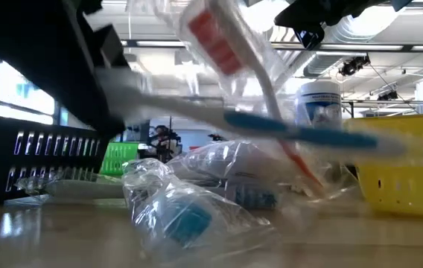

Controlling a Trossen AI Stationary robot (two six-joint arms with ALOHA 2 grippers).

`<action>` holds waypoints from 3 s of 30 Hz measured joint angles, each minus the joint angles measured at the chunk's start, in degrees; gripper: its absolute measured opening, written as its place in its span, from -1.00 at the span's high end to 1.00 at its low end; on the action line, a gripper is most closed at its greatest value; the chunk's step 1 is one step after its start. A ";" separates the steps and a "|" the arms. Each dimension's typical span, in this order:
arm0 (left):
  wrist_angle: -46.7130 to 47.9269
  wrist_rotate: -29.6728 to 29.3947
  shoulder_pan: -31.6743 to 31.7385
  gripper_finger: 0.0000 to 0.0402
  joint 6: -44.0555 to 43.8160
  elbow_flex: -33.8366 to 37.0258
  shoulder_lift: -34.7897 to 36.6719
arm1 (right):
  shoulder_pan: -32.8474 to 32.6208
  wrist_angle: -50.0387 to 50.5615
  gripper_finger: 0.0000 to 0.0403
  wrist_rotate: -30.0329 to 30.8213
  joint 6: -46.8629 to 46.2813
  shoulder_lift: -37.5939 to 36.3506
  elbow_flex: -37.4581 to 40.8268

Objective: Pick & Place Travel size toiletries
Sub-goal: Put the blue toothbrush into the yellow bin

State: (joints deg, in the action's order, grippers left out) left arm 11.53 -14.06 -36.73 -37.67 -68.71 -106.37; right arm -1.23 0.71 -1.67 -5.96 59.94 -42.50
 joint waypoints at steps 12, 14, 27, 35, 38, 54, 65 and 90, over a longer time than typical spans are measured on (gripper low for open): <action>13.31 -1.92 0.02 0.57 0.17 0.00 8.20 | 0.00 -0.02 0.98 0.00 0.20 0.00 0.00; 14.47 -2.80 0.02 0.57 1.07 0.00 9.91 | 0.00 -0.02 0.98 0.00 0.19 0.00 0.00; 19.17 -6.48 4.07 0.57 12.71 -0.02 20.56 | 0.00 0.00 0.98 0.00 1.49 0.00 0.00; 20.14 -5.99 11.34 0.58 24.58 -0.02 25.62 | 0.00 0.49 0.99 0.00 1.51 0.00 0.00; 20.19 -4.10 14.73 0.58 28.42 -0.02 27.57 | 0.00 0.82 0.99 0.00 1.72 0.00 0.00; 17.87 11.74 33.70 0.58 40.36 0.02 32.82 | 0.00 0.90 0.99 0.02 4.33 0.00 0.00; 12.66 17.88 41.70 0.58 40.44 0.00 32.44 | 0.00 0.87 0.99 0.22 4.63 0.00 0.00; -19.71 23.69 41.59 0.58 36.37 19.54 32.06 | 0.00 2.50 0.99 0.20 4.09 0.06 -0.02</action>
State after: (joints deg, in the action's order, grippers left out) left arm -8.18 9.63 4.86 -1.30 -49.16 -74.30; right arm -1.23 3.21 -1.48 -1.87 60.01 -42.52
